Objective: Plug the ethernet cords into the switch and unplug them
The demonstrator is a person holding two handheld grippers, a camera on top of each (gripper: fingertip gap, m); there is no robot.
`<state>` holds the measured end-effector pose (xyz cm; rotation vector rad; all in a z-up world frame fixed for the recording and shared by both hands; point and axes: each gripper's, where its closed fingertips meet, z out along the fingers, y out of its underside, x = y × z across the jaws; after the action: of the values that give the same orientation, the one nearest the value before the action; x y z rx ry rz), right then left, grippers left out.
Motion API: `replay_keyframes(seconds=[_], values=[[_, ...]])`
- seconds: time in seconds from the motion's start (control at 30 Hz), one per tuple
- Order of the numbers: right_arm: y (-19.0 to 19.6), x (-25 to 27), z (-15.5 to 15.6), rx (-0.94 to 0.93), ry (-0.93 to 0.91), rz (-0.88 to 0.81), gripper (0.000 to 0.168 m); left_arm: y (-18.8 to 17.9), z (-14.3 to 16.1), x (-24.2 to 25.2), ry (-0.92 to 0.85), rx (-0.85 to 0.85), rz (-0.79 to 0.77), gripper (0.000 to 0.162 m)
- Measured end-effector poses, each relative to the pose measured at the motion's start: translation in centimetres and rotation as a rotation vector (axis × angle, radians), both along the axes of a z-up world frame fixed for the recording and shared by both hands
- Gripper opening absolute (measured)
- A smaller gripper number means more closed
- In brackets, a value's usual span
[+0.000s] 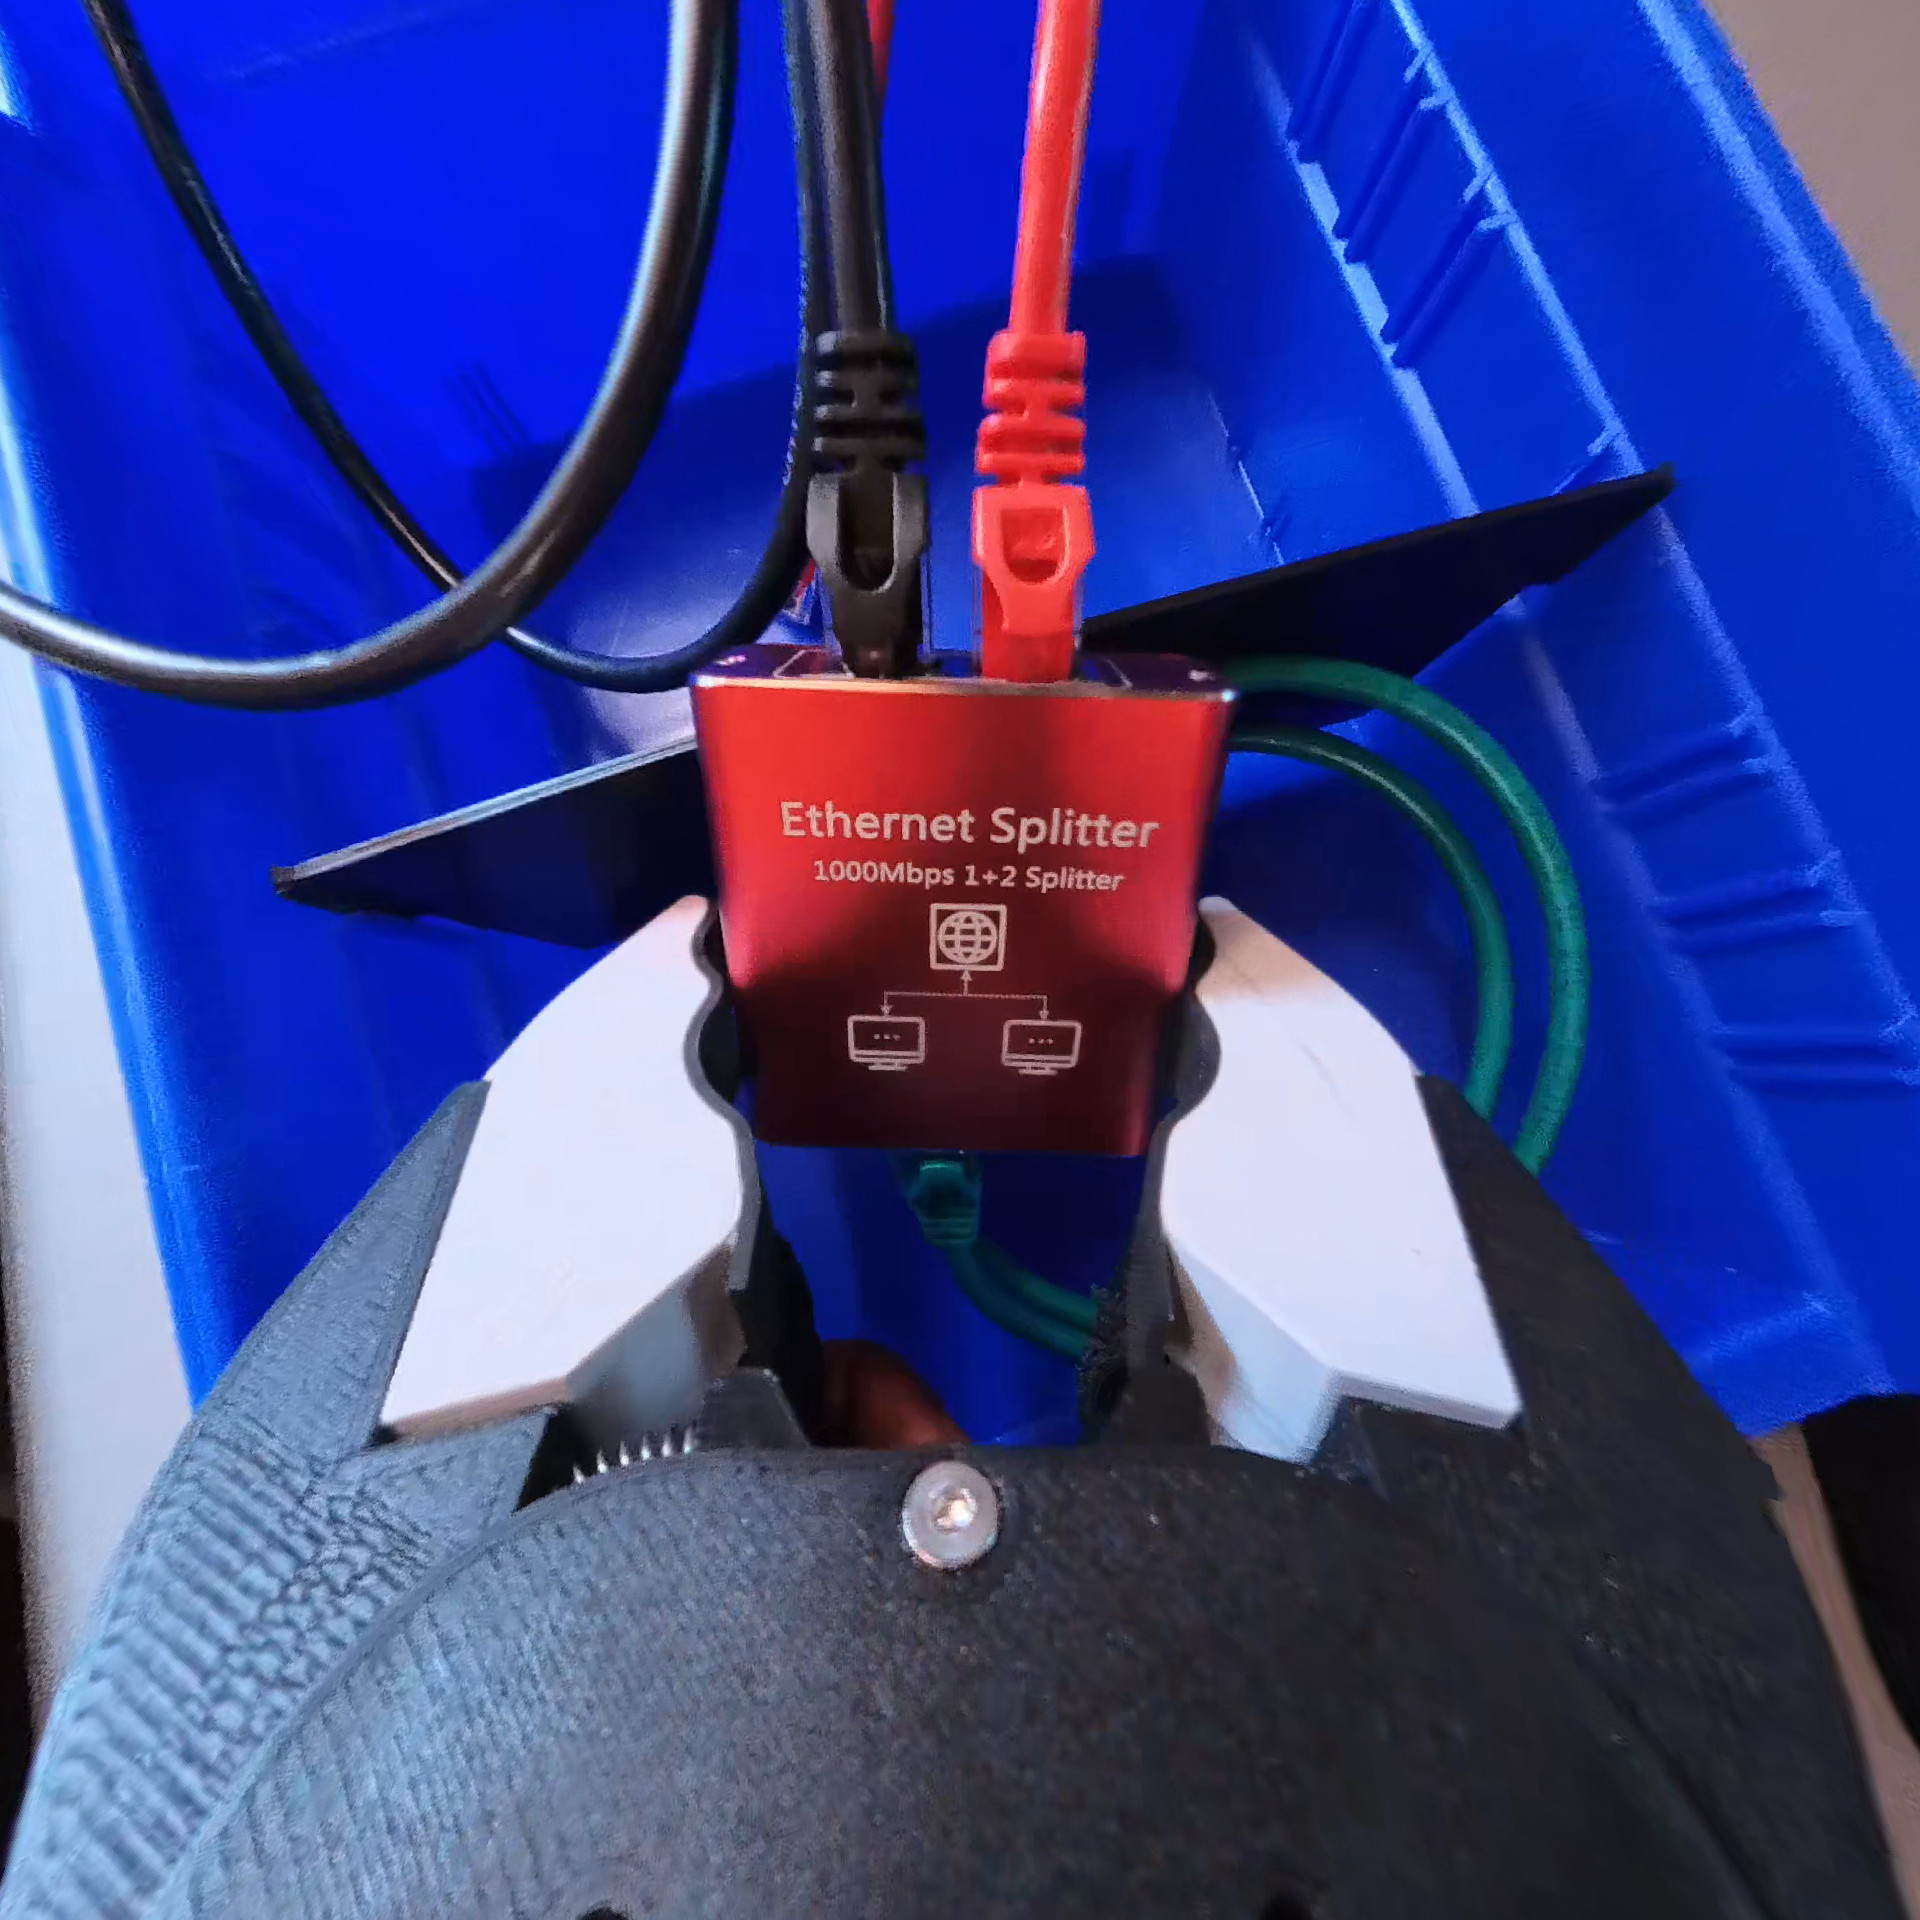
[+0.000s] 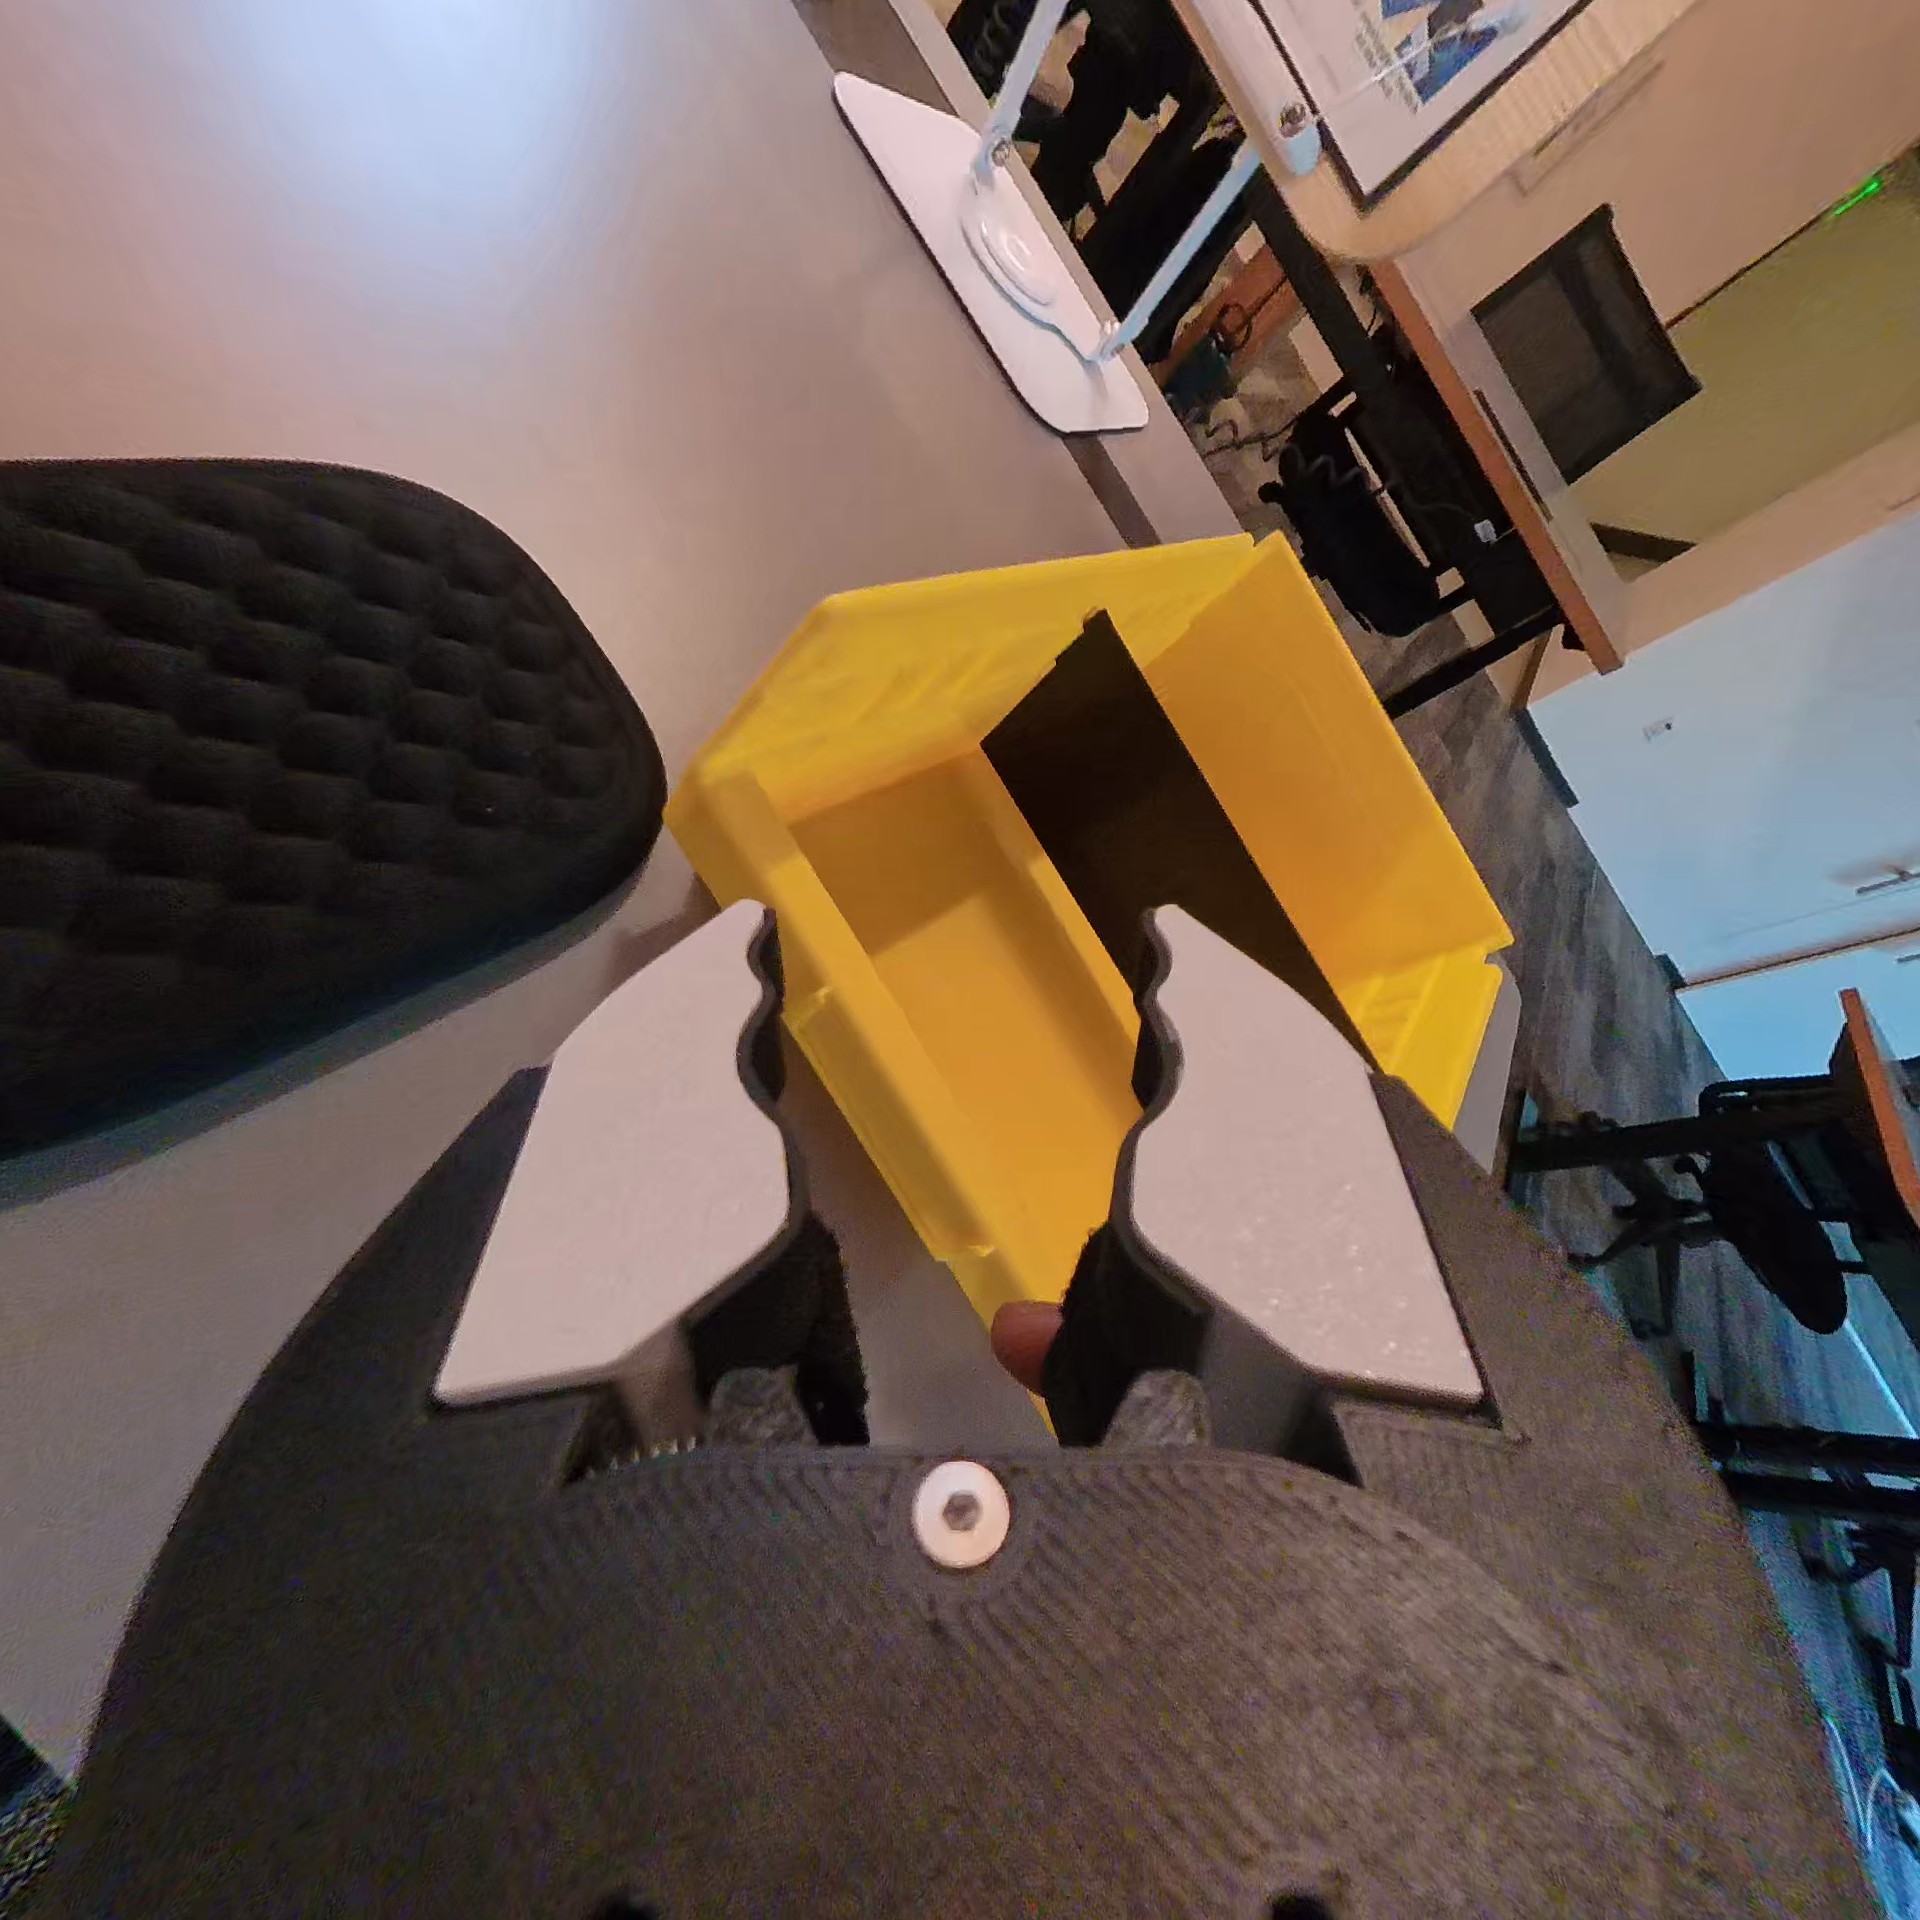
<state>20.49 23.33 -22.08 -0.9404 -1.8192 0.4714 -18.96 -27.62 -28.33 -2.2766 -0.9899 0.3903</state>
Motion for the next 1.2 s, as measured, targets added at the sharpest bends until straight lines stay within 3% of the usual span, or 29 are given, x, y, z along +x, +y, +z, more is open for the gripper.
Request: replay_keyframes(seconds=[0.1, 0.2, 0.53, 0.7, 0.8, 0.9, 1.0, 1.1, 1.2], values=[[-0.6, -0.3, 0.3, 0.004, 0.010, 0.018, 0.064, 0.3, 0.7, 0.0, 0.041, 0.043, -0.016, 0.081], [-1.0, -0.7, 0.4, 0.017, 0.005, 0.027, 0.062, 0.8, 3.3, 0.1, 0.160, 0.115, -0.034, 0.080], [-3.0, -1.6, 1.8, 0.047, 0.048, 0.068, 0.057, 0.9, 15.7, 1.6, 0.643, 0.274, -0.054, 0.078], [-5.5, -2.2, 4.3, -0.030, 0.174, 0.137, 0.049, 2.4, 23.5, 6.2, 0.910, 0.370, -0.130, 0.078], [-8.8, -3.4, 6.3, -0.158, 0.265, 0.234, 0.046, 4.8, 26.5, 10.2, 1.009, 0.403, -0.226, 0.078], [-14.2, -5.1, 8.0, -0.353, 0.307, 0.398, 0.046, 8.6, 27.3, 14.6, 1.043, 0.445, -0.368, 0.078], [-20.7, -6.5, 9.8, -0.608, 0.319, 0.623, 0.048, 12.8, 26.1, 18.6, 1.040, 0.452, -0.516, 0.078], [-25.5, -7.9, 11.8, -0.942, 0.306, 0.770, 0.054, 16.9, 23.2, 22.0, 0.986, 0.466, -0.652, 0.078], [-27.8, -10.2, 12.8, -1.224, 0.236, 0.780, 0.059, 20.2, 19.5, 23.8, 0.971, 0.393, -0.728, 0.078]])
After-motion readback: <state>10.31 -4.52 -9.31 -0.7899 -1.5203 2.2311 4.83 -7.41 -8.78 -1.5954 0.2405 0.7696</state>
